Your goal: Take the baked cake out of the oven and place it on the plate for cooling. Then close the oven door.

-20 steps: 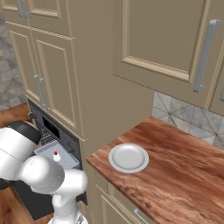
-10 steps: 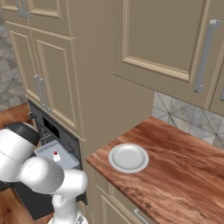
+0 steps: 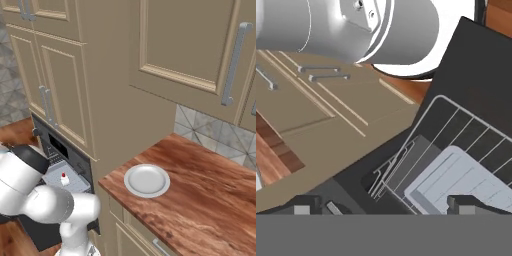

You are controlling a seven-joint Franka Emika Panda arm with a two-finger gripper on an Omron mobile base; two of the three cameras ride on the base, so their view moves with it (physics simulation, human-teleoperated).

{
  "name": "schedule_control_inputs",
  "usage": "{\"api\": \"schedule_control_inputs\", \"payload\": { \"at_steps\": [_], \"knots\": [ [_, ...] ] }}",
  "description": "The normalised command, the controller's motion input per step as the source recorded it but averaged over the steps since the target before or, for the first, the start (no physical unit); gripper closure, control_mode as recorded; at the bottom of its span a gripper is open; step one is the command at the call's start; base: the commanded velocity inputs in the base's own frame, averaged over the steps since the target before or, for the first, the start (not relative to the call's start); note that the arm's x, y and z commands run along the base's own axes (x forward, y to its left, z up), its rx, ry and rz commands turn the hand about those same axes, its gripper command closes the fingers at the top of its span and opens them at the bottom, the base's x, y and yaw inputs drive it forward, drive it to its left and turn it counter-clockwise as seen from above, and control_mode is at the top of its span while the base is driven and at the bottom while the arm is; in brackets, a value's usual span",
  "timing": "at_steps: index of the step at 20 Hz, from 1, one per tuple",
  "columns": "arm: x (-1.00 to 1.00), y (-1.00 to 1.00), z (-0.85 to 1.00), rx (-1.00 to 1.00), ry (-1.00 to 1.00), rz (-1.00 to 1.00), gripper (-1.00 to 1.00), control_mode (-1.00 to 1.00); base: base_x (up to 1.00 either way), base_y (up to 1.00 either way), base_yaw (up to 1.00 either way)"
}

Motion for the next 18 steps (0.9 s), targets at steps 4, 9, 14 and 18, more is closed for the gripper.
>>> {"api": "schedule_control_inputs", "payload": {
  "at_steps": [4, 9, 14, 18],
  "knots": [
    [0.00, -0.03, -0.56, 0.00, 0.00, 0.00, -1.00, -1.00, 0.00, 0.00, 0.00],
    [0.12, 0.00, -0.30, 0.03, -0.01, 0.02, -1.00, -1.00, 0.00, 0.00, 0.00],
    [0.39, 0.00, 0.00, 0.12, -0.03, 0.03, -1.00, -1.00, 0.00, 0.00, 0.00],
    [0.38, 0.00, -0.03, 0.09, 0.00, 0.04, -1.00, -1.00, 0.00, 0.00, 0.00]
  ]
}}
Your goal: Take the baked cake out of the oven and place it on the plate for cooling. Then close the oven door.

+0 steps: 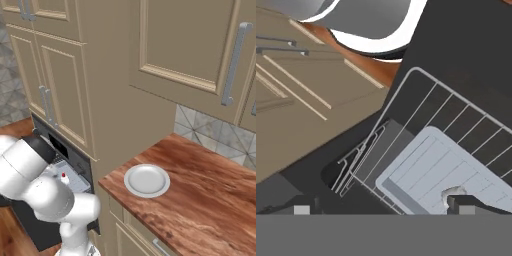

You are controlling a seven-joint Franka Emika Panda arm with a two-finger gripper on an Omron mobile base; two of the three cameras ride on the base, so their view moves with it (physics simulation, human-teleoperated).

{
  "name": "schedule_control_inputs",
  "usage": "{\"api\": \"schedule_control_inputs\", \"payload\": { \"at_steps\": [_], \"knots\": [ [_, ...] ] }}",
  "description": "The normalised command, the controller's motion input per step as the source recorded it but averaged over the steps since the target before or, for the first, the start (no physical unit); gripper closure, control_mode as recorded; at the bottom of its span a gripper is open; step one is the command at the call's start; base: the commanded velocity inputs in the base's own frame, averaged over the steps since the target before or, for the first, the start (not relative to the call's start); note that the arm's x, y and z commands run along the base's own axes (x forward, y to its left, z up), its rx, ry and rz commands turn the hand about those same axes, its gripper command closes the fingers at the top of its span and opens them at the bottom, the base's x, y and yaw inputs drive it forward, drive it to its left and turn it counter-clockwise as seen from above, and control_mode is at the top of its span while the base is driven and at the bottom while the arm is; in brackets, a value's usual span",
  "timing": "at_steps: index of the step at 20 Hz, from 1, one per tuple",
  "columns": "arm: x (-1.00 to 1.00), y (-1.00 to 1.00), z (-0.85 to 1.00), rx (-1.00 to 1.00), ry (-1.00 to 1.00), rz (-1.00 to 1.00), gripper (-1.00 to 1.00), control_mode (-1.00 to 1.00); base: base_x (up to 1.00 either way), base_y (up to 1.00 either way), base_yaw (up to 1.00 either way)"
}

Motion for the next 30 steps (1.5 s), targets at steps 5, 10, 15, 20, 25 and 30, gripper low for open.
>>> {"api": "schedule_control_inputs", "payload": {
  "at_steps": [5, 10, 15, 20, 25, 30],
  "knots": [
    [0.20, 0.00, -0.24, 0.03, 0.00, 0.04, -1.00, -1.00, 0.00, 0.00, 0.00],
    [0.20, 0.00, -0.25, 0.00, 0.00, 0.04, -1.00, -1.00, 0.00, 0.00, 0.00],
    [0.29, 0.01, -0.12, 0.01, -0.01, 0.06, -1.00, -1.00, 0.00, 0.00, 0.00],
    [0.22, 0.09, -0.18, 0.00, -0.03, 0.07, -1.00, -1.00, 0.00, 0.00, 0.00],
    [0.08, 0.22, -0.17, 0.00, -0.05, 0.06, -1.00, -1.00, 0.00, 0.00, 0.00],
    [0.08, 0.22, -0.19, 0.00, -0.06, 0.04, -1.00, -1.00, 0.00, 0.00, 0.00]
  ]
}}
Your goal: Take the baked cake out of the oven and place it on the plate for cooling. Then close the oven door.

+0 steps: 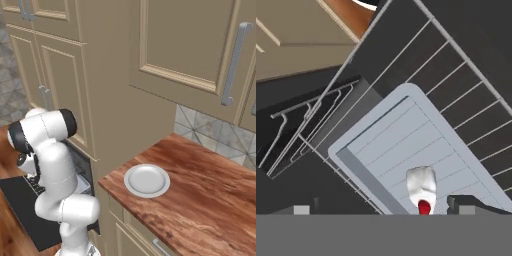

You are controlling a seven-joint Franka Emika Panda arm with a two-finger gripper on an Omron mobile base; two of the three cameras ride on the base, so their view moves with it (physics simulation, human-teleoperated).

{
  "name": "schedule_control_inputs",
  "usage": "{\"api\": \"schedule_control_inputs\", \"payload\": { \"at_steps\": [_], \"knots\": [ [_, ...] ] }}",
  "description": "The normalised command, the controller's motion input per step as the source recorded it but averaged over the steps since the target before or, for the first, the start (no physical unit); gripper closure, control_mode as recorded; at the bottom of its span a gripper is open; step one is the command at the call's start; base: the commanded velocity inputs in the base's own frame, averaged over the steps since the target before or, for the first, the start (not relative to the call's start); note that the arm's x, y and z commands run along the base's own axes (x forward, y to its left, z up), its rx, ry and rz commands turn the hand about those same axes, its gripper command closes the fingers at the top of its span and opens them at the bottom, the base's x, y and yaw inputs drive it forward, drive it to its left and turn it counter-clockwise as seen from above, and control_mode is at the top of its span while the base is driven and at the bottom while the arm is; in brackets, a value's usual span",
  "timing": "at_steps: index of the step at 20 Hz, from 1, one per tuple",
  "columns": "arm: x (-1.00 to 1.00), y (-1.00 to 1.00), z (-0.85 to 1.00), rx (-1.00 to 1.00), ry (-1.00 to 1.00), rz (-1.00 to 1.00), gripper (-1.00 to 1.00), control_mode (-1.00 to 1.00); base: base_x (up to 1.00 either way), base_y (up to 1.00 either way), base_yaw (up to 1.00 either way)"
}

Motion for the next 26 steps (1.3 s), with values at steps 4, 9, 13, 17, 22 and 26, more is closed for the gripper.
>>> {"api": "schedule_control_inputs", "payload": {
  "at_steps": [4, 9, 13, 17, 22, 26],
  "knots": [
    [0.31, 0.04, -0.18, 0.00, -0.01, 0.01, -1.00, -1.00, 0.00, 0.00, 0.00],
    [0.40, 0.00, -0.25, 0.00, 0.00, 0.00, -1.00, -1.00, 0.00, 0.00, 0.00],
    [0.28, 0.06, -0.24, 0.00, 0.00, 0.00, -1.00, -1.00, 0.00, 0.00, 0.00],
    [0.04, 0.25, -0.28, 0.00, 0.00, 0.01, -1.00, -1.00, 0.00, 0.00, 0.00],
    [0.07, 0.21, -0.21, 0.00, 0.00, 0.00, -1.00, -1.00, 0.00, 0.00, 0.00],
    [0.32, 0.02, -0.09, 0.04, 0.00, 0.00, -1.00, -1.00, 0.00, 0.00, 0.00]
  ]
}}
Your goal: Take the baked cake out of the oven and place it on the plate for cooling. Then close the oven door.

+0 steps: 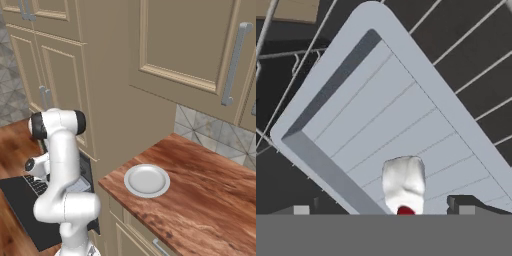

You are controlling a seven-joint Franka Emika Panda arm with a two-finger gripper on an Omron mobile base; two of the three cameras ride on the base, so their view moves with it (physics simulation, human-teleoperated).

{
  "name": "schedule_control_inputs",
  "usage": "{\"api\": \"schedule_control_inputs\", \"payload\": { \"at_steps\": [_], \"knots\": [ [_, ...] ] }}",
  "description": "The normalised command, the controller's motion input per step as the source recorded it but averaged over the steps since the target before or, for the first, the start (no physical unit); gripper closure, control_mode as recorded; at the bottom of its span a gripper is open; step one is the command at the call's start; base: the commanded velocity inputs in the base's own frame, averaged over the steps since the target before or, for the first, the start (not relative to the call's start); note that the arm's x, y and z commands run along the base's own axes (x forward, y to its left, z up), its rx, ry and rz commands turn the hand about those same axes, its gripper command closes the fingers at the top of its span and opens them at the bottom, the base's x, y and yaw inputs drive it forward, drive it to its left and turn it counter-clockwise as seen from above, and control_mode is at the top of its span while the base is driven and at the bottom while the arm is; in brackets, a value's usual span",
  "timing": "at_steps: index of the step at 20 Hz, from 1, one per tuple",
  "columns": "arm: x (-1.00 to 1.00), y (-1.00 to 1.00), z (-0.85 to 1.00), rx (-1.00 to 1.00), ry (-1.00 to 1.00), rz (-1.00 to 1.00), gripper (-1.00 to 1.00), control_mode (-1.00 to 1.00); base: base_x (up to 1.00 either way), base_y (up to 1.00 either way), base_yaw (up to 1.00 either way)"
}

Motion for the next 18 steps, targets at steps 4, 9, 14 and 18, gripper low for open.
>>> {"api": "schedule_control_inputs", "payload": {
  "at_steps": [4, 9, 14, 18],
  "knots": [
    [0.37, 0.00, -0.06, 0.06, 0.00, 0.00, -1.00, -1.00, 0.00, 0.00, 0.00],
    [0.22, 0.00, -0.20, 0.02, 0.00, 0.00, -1.00, -1.00, 0.00, 0.00, 0.00],
    [0.04, 0.03, -0.35, 0.00, 0.00, 0.00, -1.00, -1.00, 0.00, 0.00, 0.00],
    [0.02, 0.06, -0.28, 0.00, 0.00, 0.00, -1.00, -1.00, 0.00, 0.00, 0.00]
  ]
}}
